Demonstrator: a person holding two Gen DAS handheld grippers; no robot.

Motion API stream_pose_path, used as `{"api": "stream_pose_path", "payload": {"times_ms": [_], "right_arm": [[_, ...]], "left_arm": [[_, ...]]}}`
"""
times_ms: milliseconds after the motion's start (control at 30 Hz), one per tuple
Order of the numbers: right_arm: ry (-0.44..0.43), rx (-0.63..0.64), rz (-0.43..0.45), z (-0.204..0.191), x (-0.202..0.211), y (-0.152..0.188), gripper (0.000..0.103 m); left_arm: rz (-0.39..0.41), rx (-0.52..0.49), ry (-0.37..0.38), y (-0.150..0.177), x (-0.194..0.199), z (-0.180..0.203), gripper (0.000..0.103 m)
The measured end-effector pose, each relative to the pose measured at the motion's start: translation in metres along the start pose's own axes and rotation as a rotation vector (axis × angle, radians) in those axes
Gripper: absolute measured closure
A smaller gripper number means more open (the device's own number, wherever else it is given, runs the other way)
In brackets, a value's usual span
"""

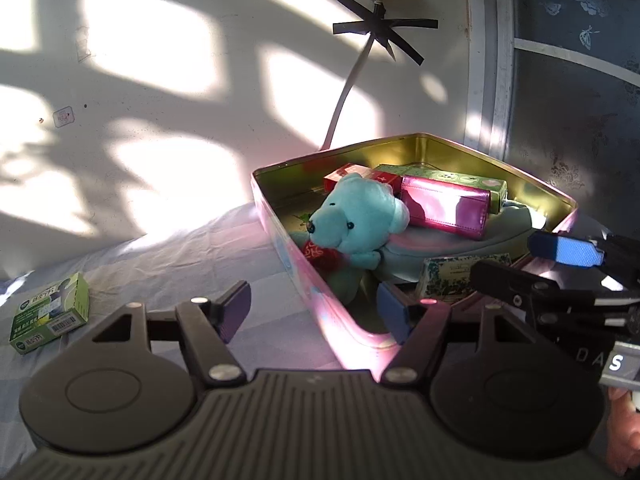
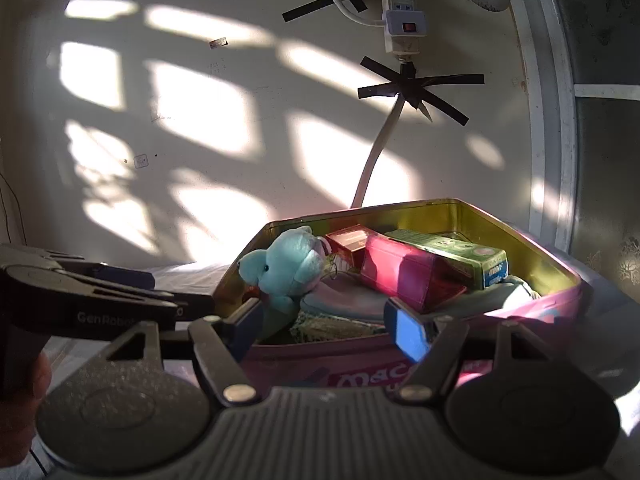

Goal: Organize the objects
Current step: 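Lower the floral tissue pack into the pink tin and release it, then move the right gripper to the green toothpaste box and grasp it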

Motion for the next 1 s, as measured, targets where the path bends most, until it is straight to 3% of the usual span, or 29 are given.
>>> {"api": "stream_pose_path", "payload": {"times_ms": [367,1000], "right_arm": [[-0.037,0.005,-0.010,-0.031,0.004,-0.008,0.034],[-0.125,0.122,-0.031,-0.104,-0.011,-0.021,0.034]], "left_arm": [[0.004,0.031,-0.064,0.019,0.014,-0.040,0.031],[0.022,0.131,-0.122,0.034,0.024,-0.116,0.030]]}}
Point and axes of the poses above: each gripper's, at about its wrist camera, not at the fingertips, and x roughly against the way its jaws point, z to its right, y to its underside, the point moved 8 cm from there along -x, roughly the way its jaws point, and after that the axes turned 15 degrees about x, right-handed, at the moved point
